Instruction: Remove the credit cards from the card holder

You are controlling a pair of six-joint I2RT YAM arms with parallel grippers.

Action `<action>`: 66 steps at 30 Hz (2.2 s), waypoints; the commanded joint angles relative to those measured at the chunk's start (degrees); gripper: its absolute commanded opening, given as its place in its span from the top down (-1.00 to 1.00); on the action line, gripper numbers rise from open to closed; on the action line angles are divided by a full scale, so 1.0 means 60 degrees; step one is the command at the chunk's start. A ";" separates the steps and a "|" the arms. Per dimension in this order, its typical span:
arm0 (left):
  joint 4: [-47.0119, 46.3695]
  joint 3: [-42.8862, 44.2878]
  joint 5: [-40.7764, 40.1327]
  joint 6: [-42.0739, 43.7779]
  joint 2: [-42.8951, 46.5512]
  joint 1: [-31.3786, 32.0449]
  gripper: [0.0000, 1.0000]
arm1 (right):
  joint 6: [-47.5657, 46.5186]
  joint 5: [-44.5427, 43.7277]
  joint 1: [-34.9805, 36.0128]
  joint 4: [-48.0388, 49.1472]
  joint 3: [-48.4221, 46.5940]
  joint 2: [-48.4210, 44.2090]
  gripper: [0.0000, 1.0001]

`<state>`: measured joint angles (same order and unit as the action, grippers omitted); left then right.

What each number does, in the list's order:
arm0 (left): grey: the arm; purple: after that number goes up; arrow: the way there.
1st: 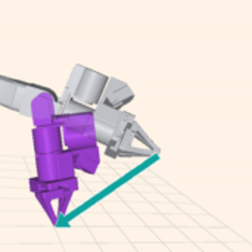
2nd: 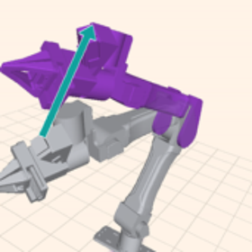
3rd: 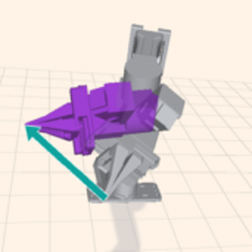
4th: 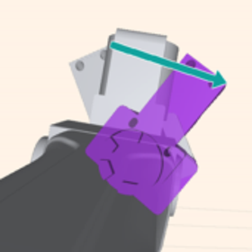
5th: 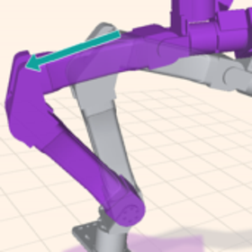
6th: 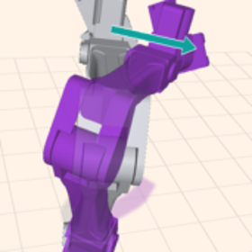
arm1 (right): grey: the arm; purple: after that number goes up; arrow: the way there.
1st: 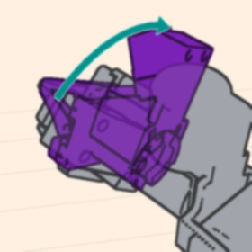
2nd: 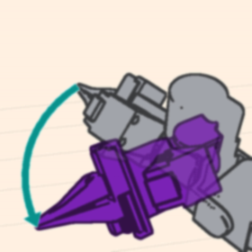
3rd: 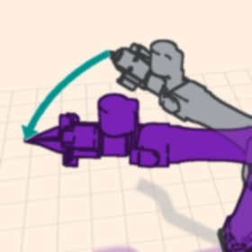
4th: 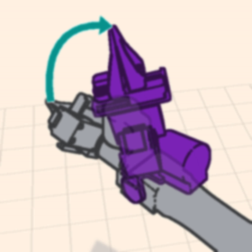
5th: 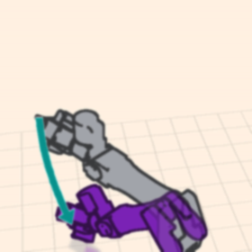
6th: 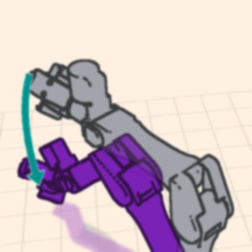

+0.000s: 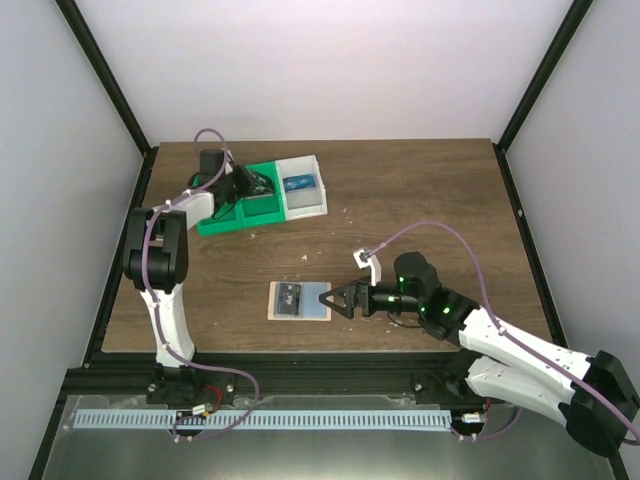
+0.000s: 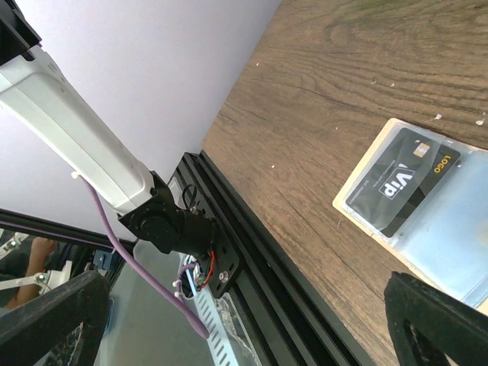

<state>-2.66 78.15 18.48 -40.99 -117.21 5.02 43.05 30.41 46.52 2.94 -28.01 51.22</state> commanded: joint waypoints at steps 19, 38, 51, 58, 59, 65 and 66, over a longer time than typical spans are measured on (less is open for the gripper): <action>0.0831 0.0978 -0.0854 0.0665 -0.0434 0.0270 0.66 | -0.0129 -0.0278 -0.0049 -0.0141 -0.0656 -0.0021 -0.99; 0.1346 0.1142 -0.0828 0.0999 0.1175 0.0495 0.29 | -0.0038 -0.1075 -0.0049 -0.0840 -0.0766 -0.0049 -1.00; 0.2901 -0.2486 0.1317 0.2080 0.5233 0.0762 0.04 | 0.0548 -0.2790 -0.0054 -0.2294 -0.1187 0.0759 -0.41; 0.2948 -0.5465 0.2318 0.2041 0.7658 0.0943 0.09 | 0.1324 -0.1978 -0.0032 -0.1092 -0.0678 0.1522 0.26; 0.2796 -0.5863 0.2520 0.1923 0.7944 0.0950 0.10 | 0.1413 -0.1877 -0.0021 -0.0818 -0.0590 0.1634 0.28; 0.1564 -0.7998 0.3390 0.0932 0.9105 0.1328 0.44 | 0.1589 -0.1625 0.0173 0.0580 -0.0378 0.2584 0.31; 0.1509 -0.8139 0.3332 0.0878 0.9127 0.1507 0.50 | 0.1611 -0.1595 0.0204 0.0759 -0.0403 0.2779 0.31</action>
<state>11.53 32.51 34.98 -32.75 -63.83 11.64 51.27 19.49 47.07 -0.01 -30.11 65.08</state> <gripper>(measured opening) 0.293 0.348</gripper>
